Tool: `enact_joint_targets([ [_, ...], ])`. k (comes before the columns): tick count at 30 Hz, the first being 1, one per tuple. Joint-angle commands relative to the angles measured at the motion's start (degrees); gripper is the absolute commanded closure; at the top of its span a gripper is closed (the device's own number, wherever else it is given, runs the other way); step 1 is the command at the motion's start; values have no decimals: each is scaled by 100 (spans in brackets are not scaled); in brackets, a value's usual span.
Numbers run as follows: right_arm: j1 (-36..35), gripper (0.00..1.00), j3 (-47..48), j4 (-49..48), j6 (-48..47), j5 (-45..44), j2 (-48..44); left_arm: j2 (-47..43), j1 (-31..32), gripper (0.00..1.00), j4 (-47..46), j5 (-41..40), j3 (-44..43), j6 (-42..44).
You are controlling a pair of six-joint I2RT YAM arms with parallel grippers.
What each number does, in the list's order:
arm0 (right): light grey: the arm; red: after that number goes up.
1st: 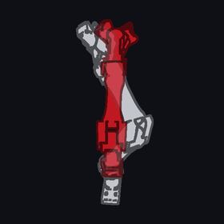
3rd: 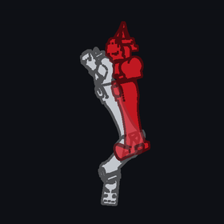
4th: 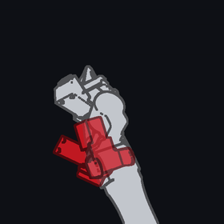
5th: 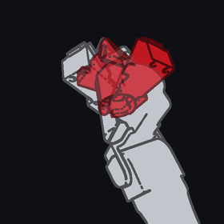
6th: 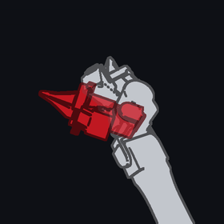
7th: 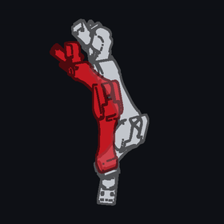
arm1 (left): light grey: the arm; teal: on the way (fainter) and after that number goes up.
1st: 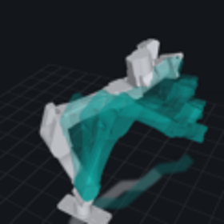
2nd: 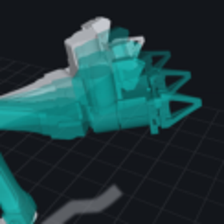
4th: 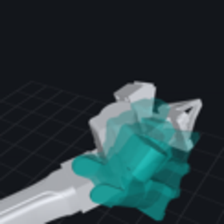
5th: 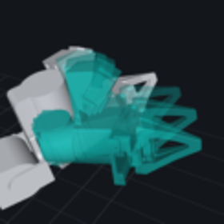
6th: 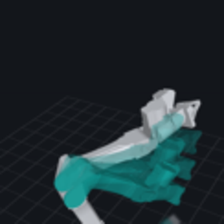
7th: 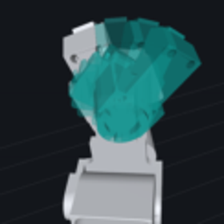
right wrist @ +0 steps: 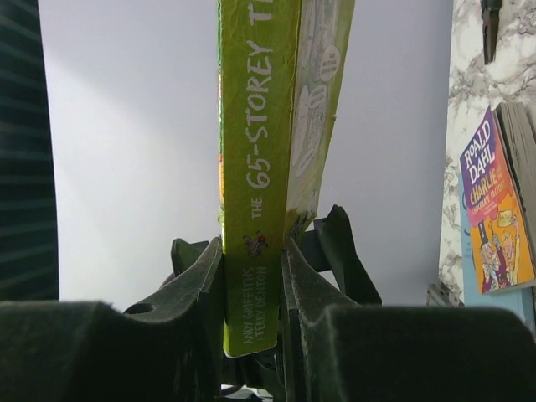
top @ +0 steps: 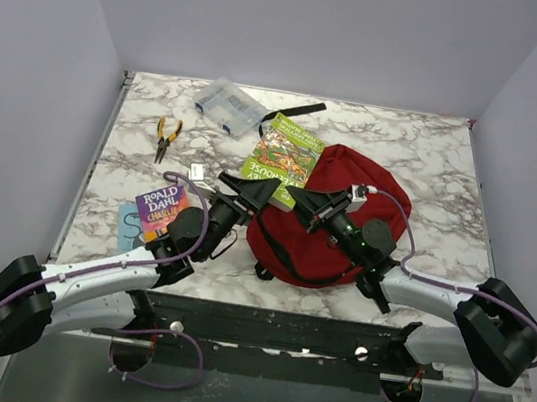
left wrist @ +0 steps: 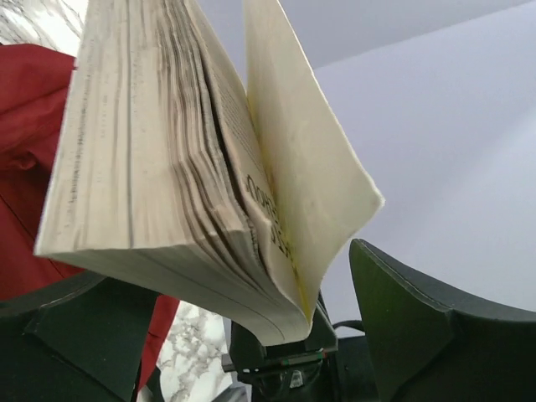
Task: Pack the student bag
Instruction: Place the book in the student bag.
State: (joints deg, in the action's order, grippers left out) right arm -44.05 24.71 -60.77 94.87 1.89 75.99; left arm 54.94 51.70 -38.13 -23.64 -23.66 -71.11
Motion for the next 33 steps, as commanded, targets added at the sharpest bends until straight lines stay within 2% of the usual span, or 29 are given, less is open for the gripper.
enact_joint_targets([
  [1, -59, 99, -102, -251, 64, -653, -388, 259, 72, 11, -598, -644, -169, -124],
  [4, -136, 99, -150, 90, 23, -935, -527, 396, 78, 20, -687, -716, -234, -93],
  [8, -184, 99, -225, 272, 96, -1133, -647, 598, 79, 39, -1056, -605, -318, 81],
  [14, -191, 100, -142, 874, 75, -1255, -805, 1072, 68, 43, -1916, -400, -271, 232],
  [18, -191, 99, -124, 1042, 9, -1306, -888, 1302, 52, 49, -2124, -318, -342, 329],
  [20, -191, 99, -115, 1247, -42, -1330, -978, 1335, 50, 57, -2162, -286, -343, 450],
  [23, -191, 98, -43, 1644, -205, -1298, -1120, 1283, 22, 78, -2169, -153, -338, 749],
  [24, -189, 94, -24, 1795, -332, -1279, -1169, 1233, -5, 83, -2146, -92, -321, 846],
  [27, -186, 69, 84, 2512, -999, -1334, -1425, 1038, -247, 91, -1989, 249, -170, 941],
  [29, -177, 64, 128, 2981, -1578, -1324, -1581, 811, -474, 100, -1689, 508, -29, 930],
  [32, -176, 57, 184, 3664, -2713, -1312, -1927, 227, -856, 100, -907, 814, 128, 940],
  [33, -177, 52, 213, 3961, -3022, -1345, -2007, 38, -1023, 100, -499, 1044, 72, 1053],
])
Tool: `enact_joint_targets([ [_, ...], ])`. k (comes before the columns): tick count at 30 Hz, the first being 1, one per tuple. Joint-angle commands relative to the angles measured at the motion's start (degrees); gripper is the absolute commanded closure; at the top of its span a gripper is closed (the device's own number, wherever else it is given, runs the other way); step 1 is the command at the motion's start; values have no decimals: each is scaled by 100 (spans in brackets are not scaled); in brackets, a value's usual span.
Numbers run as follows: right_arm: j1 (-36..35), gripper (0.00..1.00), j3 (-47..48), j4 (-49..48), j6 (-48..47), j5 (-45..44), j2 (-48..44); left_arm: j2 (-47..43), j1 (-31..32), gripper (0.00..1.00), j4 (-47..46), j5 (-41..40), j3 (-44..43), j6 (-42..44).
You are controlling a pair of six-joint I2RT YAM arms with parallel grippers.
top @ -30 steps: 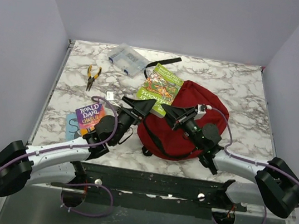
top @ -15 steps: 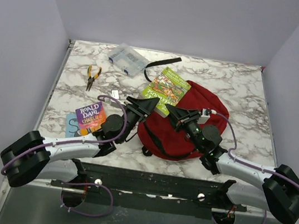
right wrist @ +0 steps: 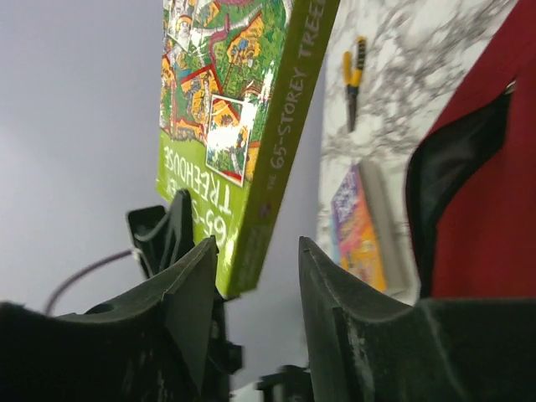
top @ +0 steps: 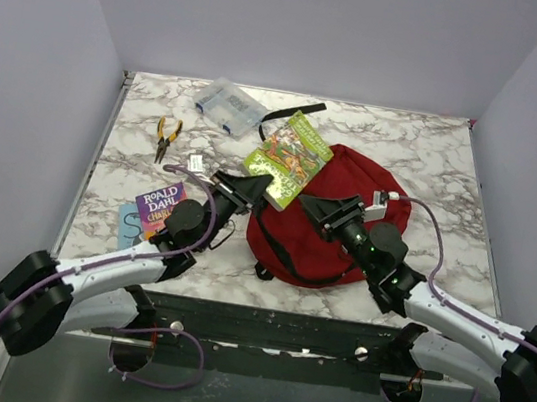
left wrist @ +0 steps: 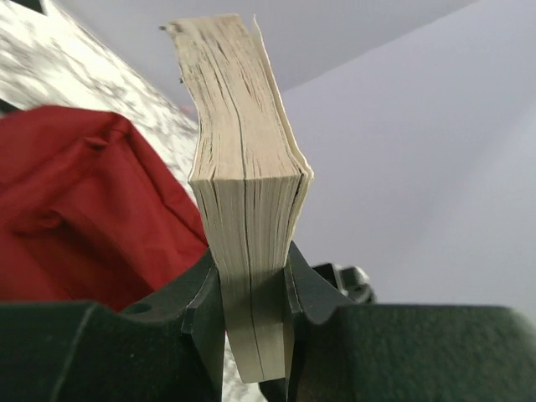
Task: Pack the student bag
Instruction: Place the book in the student bag.
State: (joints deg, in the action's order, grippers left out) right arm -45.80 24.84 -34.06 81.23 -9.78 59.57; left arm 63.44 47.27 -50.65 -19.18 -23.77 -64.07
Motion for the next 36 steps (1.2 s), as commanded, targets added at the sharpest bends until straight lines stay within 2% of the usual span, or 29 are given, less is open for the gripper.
enact_joint_targets([
  [1, 1, 47, 240, 1504, -2060, -165, -452, -964, -885, 100, 1232, 1025, -33, 426],
  [4, -3, 41, 580, 2620, -3084, -204, -628, -1372, -1725, 100, 3084, 2140, -514, 671],
  [5, 1, 35, 706, 2887, -3469, -213, -661, -1477, -2030, 100, 3622, 2401, -650, 746],
  [6, 0, 30, 798, 3136, -3801, -196, -670, -1601, -2287, 100, 3967, 2696, -744, 835],
  [9, 1, 26, 1270, 4166, -4656, -288, -535, -1934, -2799, 100, 4787, 3312, -963, 1242],
  [14, 1, 23, 1625, 4830, -5567, -428, -73, -2283, -3153, 100, 6259, 3193, -1369, 1951],
  [18, -6, 20, 2017, 5225, -6069, 55, 348, -2285, -3310, 100, 7253, 2998, -1793, 2353],
  [22, -38, 21, 2060, 4951, -6126, 856, 426, -2490, -3357, 100, 7515, 2899, -1762, 2444],
  [26, -362, 21, 2246, 4937, -6216, 884, 612, -2677, -3380, 100, 7529, 2980, -1642, 2434],
  [30, -932, 21, 2526, 5118, -6427, 433, 1072, -2651, -3384, 100, 7561, 3117, -1598, 2413],
  [36, -1740, 23, 2949, 5646, -6431, -1399, 1892, -2530, -3408, 100, 7557, 3390, -1594, 2303],
])
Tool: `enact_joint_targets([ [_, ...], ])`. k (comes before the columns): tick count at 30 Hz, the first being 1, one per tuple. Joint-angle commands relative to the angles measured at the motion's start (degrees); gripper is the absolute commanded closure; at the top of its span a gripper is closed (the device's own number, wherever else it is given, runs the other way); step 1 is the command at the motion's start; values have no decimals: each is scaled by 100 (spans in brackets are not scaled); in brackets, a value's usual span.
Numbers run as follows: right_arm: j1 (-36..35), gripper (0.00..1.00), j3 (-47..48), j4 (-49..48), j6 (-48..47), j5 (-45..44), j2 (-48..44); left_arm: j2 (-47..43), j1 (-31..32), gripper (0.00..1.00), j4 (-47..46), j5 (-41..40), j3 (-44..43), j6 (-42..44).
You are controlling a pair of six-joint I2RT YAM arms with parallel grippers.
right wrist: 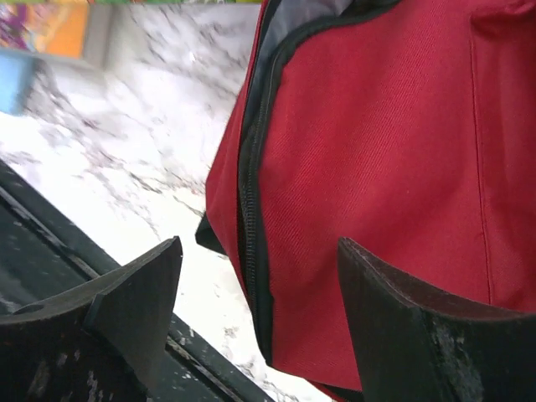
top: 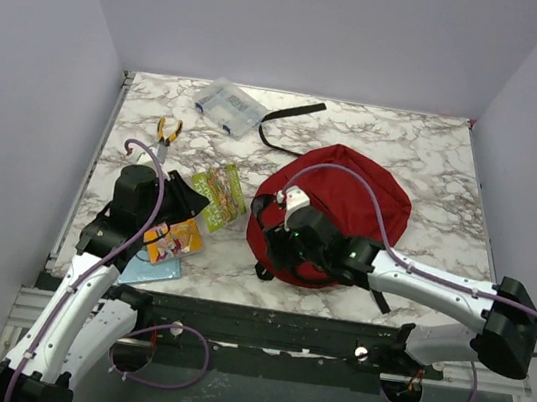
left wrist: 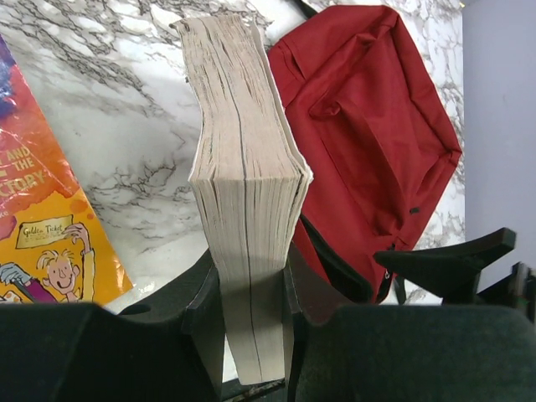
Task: Pack the student bag
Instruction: Place the book in the student bag.
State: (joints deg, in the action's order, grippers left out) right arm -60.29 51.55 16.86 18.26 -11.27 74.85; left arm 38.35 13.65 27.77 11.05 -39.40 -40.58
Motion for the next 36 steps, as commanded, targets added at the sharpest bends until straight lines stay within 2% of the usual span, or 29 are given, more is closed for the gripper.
enact_joint_targets([
  [1, -320, 26, 388, 709, -95, -1496, 469, -27, -46, 100, -283, 415, -18, -74],
  [3, -339, 31, 565, 971, -21, -1893, 675, -29, -42, 100, -283, 523, -31, -98],
  [8, -345, 35, 669, 1089, -157, -2626, 1113, 12, -54, 100, -284, 557, -77, -90],
  [13, -344, 43, 731, 921, -131, -2824, 1523, 136, -50, 100, -273, 958, -186, -117],
  [16, -347, 60, 799, 797, 0, -2872, 1593, 147, -67, 100, -181, 1005, -253, 8],
  [19, -348, 86, 990, 870, 195, -2948, 1401, 148, -145, 100, 330, 837, -561, 234],
  [20, -349, 92, 957, 779, 199, -2959, 1240, 124, -156, 100, 450, 794, -631, 321],
  [22, -339, 96, 855, 504, 183, -2910, 892, 38, -170, 100, 623, 724, -730, 375],
  [26, -134, 99, 809, 234, 339, -2351, 211, -80, -221, 100, 764, 1298, -918, 258],
  [29, 87, 99, 468, -384, 363, -1739, -332, -149, -227, 100, 740, 1896, -939, -87],
  [36, 160, 99, 382, -688, 708, -1899, -735, -523, -239, 100, 29, 2997, -227, -1433],
])
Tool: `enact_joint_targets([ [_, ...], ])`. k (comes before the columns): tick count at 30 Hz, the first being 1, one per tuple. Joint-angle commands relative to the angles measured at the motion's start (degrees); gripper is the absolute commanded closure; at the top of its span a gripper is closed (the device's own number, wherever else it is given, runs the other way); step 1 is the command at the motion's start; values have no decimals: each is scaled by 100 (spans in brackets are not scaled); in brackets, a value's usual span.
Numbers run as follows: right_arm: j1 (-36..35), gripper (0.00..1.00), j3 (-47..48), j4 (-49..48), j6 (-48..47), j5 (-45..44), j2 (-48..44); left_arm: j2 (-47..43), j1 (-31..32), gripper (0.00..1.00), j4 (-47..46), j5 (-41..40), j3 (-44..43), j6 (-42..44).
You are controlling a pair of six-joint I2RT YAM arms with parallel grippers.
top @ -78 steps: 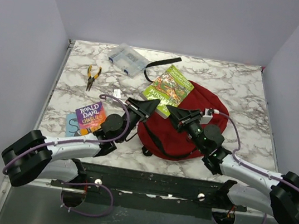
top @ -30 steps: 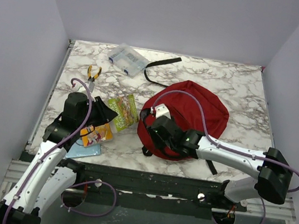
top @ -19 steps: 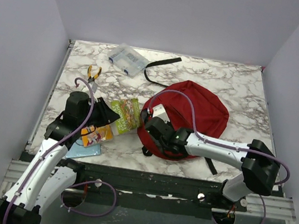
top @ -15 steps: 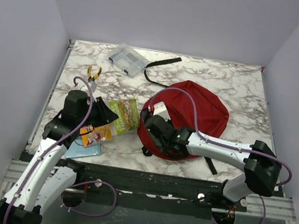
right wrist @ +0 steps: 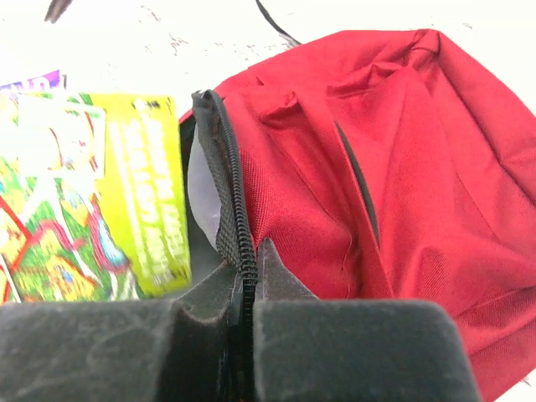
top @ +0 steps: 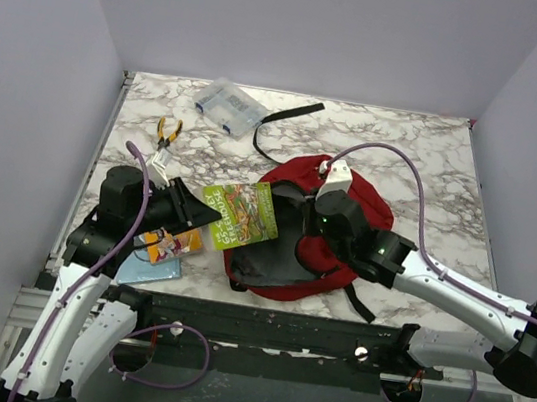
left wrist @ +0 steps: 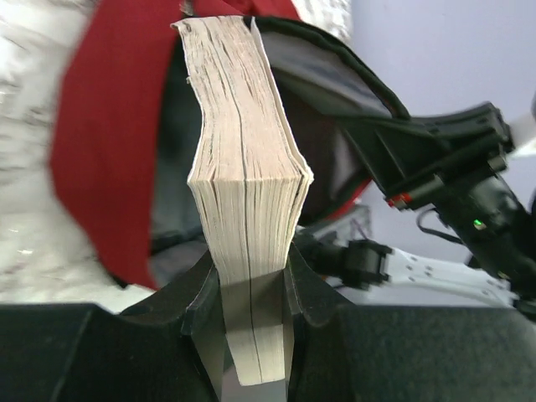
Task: Pack the student bag
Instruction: Place the book in the student bag.
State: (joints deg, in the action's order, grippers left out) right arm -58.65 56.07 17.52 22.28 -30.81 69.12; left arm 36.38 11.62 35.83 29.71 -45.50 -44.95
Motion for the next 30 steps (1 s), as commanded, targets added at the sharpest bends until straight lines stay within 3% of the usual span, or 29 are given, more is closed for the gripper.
enact_joint_targets([
  [1, 46, 99, -73, -798, 362, 0, -160, -380, -36, 100, -847, 1157, 461, -1102],
  [14, 223, 99, -160, -1095, 1247, -290, -494, -841, 81, 100, -1872, 960, 1804, -2801],
  [18, 221, 99, -327, -1325, 1327, -334, -727, -706, 409, 100, -2774, 707, 2213, -3372],
  [28, 223, 99, -368, -1481, 1593, -133, -856, 182, 2425, 100, -4509, -1899, 2531, -4198],
  [30, 217, 99, -332, -1483, 1674, -57, -857, 295, 2717, 100, -4524, -2783, 2423, -4213],
])
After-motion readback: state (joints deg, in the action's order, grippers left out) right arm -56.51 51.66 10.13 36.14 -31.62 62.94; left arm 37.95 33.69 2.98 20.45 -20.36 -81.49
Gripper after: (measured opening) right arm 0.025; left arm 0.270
